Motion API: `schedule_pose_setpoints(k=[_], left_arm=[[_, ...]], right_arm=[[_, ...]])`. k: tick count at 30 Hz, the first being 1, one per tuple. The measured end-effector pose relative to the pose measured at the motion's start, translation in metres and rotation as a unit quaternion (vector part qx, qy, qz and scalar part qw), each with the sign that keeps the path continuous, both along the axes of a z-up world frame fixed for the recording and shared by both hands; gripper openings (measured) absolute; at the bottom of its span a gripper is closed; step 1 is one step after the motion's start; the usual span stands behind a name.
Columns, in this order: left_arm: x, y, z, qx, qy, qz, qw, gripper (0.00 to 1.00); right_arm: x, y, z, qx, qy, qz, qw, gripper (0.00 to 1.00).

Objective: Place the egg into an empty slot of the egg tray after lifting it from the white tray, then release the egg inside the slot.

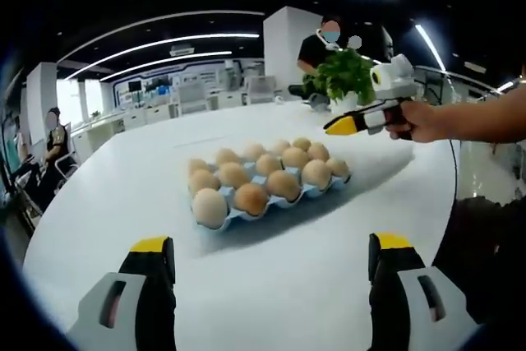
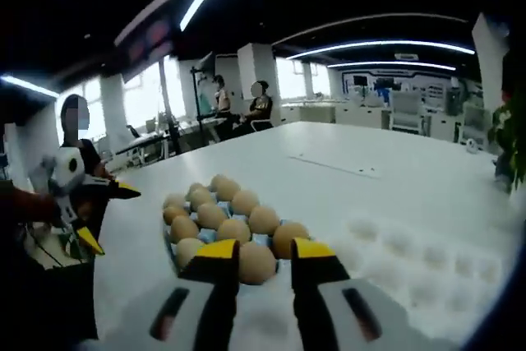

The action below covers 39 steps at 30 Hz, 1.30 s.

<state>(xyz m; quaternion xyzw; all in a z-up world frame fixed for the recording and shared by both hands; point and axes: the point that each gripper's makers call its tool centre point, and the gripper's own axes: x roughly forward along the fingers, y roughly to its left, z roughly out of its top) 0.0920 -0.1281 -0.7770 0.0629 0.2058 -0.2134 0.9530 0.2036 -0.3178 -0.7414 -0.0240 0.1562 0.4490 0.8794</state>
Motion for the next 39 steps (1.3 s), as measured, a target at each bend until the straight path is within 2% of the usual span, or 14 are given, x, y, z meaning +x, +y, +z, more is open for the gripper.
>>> schedule_pose_setpoints(k=[4,7,10,14,15,17,23,27,30,33,39], left_arm=[[0.006,-0.005,0.005,-0.01,-0.007,-0.004,0.9999,1.0],[0.008,-0.007,0.008,-0.02,-0.009,-0.003,0.9998,1.0],[0.009,-0.01,0.01,-0.026,-0.008,-0.005,0.9996,1.0],[0.01,-0.014,0.012,-0.032,-0.013,-0.007,0.9994,1.0],[0.01,-0.016,0.013,-0.032,-0.013,-0.009,0.9994,1.0],[0.011,-0.018,0.015,-0.033,-0.015,-0.01,0.9993,1.0],[0.01,-0.027,0.019,-0.036,-0.02,-0.016,0.999,1.0],[0.008,-0.032,0.022,-0.03,-0.021,-0.022,0.9991,1.0],[0.007,-0.033,0.025,-0.042,-0.025,-0.021,0.9986,1.0],[0.006,-0.033,0.025,-0.032,-0.026,-0.026,0.9988,1.0],[0.005,-0.031,0.029,-0.037,-0.029,-0.026,0.9986,1.0]], right_arm=[[-0.017,-0.024,0.007,0.001,-0.011,-0.006,0.9999,0.3],[-0.029,-0.041,0.012,0.005,-0.017,-0.014,0.9998,0.37],[-0.034,-0.062,0.018,-0.001,-0.031,-0.041,0.9987,0.47],[-0.049,-0.078,0.019,-0.005,-0.031,-0.05,0.9983,0.66],[-0.054,-0.088,0.019,-0.021,-0.05,-0.06,0.9967,0.7],[-0.063,-0.094,0.02,-0.02,-0.062,-0.065,0.9957,0.79],[-0.076,-0.109,0.022,-0.016,-0.073,-0.091,0.993,0.93],[-0.08,-0.111,0.023,-0.017,-0.077,-0.103,0.9915,0.95],[-0.078,-0.11,0.027,-0.009,-0.083,-0.11,0.9904,0.98],[-0.077,-0.11,0.028,-0.006,-0.079,-0.11,0.9908,0.98],[-0.078,-0.111,0.032,0.001,-0.088,-0.115,0.9895,0.98]])
